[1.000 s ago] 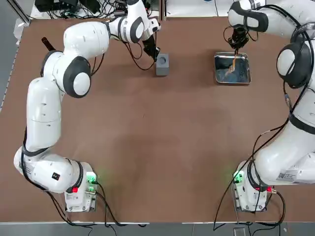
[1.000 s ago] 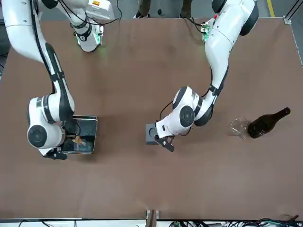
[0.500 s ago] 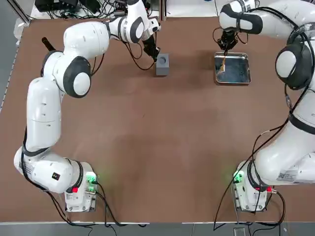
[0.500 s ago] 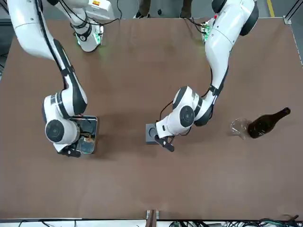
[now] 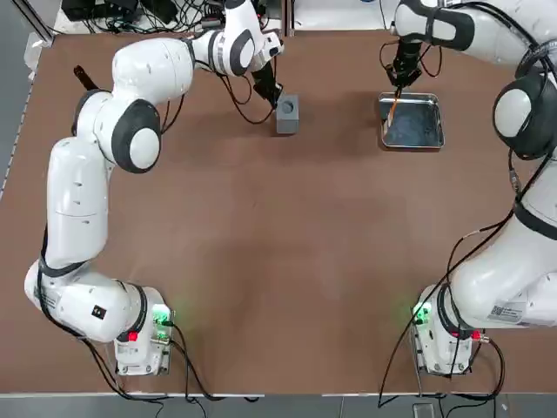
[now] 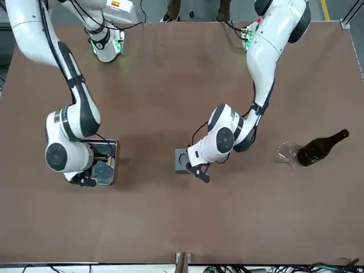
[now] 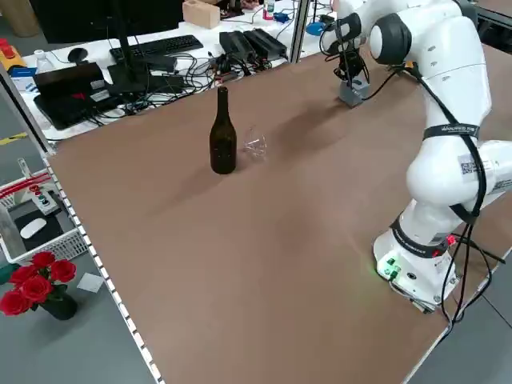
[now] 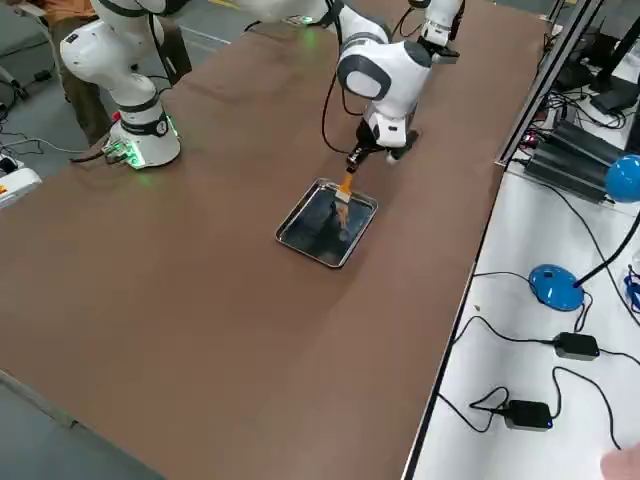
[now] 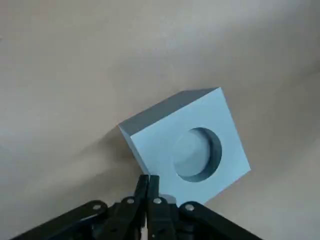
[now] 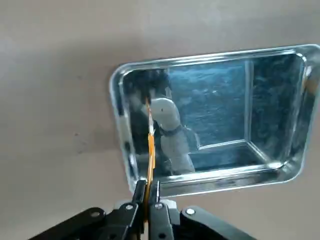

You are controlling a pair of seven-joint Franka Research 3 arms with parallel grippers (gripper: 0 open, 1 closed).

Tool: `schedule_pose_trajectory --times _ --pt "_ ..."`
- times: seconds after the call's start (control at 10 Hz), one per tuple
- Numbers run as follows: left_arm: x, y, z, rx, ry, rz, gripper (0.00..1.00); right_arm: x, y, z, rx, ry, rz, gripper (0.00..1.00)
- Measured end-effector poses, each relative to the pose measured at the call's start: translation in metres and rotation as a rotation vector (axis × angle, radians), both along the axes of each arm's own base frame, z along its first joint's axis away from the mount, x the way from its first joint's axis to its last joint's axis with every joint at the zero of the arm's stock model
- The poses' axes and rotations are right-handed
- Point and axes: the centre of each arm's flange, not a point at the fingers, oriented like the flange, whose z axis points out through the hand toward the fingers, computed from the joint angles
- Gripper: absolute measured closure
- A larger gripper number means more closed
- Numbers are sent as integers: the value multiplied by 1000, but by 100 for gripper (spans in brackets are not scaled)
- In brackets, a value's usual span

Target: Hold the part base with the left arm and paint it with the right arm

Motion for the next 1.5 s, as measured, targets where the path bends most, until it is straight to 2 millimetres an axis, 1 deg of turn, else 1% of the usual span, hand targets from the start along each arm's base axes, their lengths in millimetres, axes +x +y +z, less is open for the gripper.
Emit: schedule_pose_trajectory --times 0.1,0.3,0.4,0.7,0.8,0.9,1.0,1.1,1.3,1.4,1.5 --pt "0 0 0 0 0 0 95 2 -20 -6 7 -8 4 95" --pt "1 1 0 0 0 1 94 0 -45 -21 5 -13 21 95" --pt "1 1 0 0 0 2 94 -1 -58 -25 1 -9 38 95" --pt "1 2 0 0 0 3 94 0 -115 -28 -16 -11 88 95" --pt "1 2 0 0 0 3 94 0 -130 -27 -20 -10 105 95" --pt "1 2 0 0 0 3 94 0 -139 -26 -21 -10 122 95" --pt "1 2 0 0 0 3 94 2 -145 -22 -21 -17 145 95" --pt "1 2 0 0 0 3 94 7 -150 -12 -21 -36 173 95" --pt "1 2 0 0 0 3 93 19 -157 21 -22 -53 211 95" --pt "1 2 0 0 0 3 93 22 -158 38 -8 -45 227 95" --pt "1 2 0 0 0 3 93 24 -153 52 59 -52 231 95"
